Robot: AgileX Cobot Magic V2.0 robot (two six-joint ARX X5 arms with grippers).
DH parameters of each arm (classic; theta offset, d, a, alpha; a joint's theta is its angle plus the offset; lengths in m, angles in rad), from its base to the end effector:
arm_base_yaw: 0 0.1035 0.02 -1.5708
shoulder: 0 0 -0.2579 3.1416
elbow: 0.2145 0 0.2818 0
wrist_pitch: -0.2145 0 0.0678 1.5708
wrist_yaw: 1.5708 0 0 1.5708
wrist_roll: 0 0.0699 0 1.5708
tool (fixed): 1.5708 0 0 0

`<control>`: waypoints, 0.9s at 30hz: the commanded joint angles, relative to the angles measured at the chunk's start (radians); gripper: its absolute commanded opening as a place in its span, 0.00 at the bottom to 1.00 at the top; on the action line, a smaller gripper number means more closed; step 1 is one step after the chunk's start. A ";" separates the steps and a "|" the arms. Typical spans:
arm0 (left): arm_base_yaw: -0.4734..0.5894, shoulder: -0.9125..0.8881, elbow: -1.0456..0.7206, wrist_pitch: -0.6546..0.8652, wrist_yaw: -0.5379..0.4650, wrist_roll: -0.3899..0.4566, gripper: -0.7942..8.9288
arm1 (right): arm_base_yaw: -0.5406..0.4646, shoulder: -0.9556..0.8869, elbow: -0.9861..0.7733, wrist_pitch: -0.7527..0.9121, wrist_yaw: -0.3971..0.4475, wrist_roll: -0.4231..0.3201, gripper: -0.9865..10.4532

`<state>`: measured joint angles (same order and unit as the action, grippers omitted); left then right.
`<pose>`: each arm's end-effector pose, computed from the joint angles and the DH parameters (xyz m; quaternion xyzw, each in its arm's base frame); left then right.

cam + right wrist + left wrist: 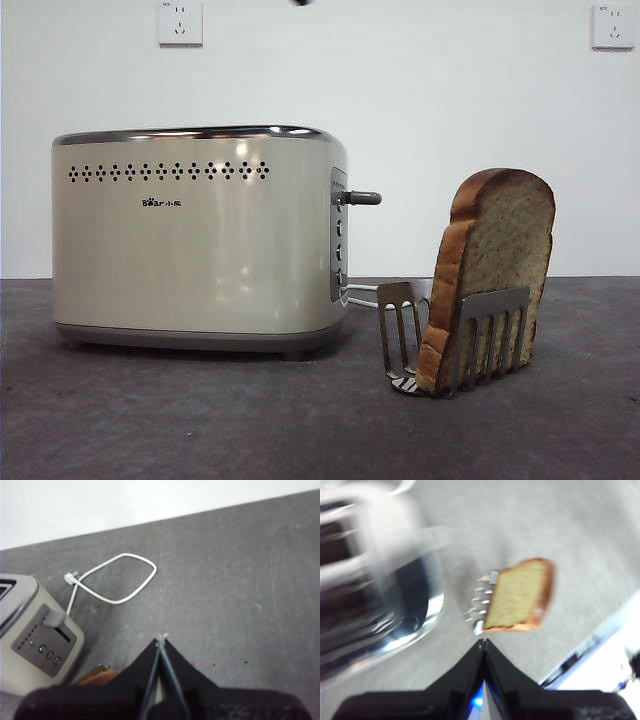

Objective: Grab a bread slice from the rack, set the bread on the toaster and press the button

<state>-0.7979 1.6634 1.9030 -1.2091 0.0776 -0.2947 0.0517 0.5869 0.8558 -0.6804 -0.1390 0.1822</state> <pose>0.2579 -0.2722 0.3705 0.0448 0.4864 -0.3070 0.8168 0.1796 0.0190 0.3225 0.0975 0.2117 0.0742 0.9696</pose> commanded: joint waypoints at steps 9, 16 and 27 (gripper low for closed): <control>-0.133 0.176 0.137 -0.024 0.000 0.268 0.48 | 0.000 0.000 0.004 -0.002 -0.014 -0.012 0.09; -0.164 0.239 0.137 0.019 -0.001 0.352 0.61 | 0.000 0.000 0.004 -0.002 -0.056 -0.012 0.09; -0.203 0.337 0.137 0.077 -0.008 0.364 0.59 | 0.000 0.000 0.004 -0.022 -0.051 -0.002 0.09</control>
<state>-0.9958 1.9800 2.0403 -1.1370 0.0731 0.0536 0.0517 0.5896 0.8562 -0.7040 -0.1905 0.1791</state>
